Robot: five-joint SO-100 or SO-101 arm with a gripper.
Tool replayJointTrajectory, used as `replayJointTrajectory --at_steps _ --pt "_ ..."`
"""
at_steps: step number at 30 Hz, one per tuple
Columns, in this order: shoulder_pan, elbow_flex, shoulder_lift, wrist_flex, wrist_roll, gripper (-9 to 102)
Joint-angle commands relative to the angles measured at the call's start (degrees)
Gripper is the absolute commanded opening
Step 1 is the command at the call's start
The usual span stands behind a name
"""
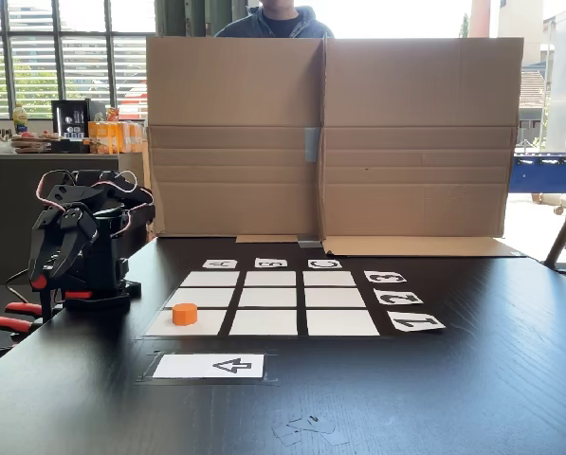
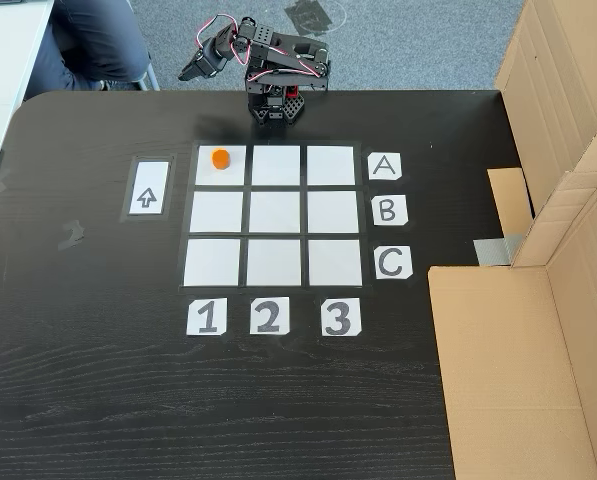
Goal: Pick up the round, orange token and place it in the grid on square A1.
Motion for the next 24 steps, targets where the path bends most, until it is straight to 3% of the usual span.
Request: replayJointTrajectory --at_steps 1,24 --pt "0.9 1.0 1.7 0.3 -0.6 5" --pt "1.1 9.6 7.8 1.2 -0.8 0"
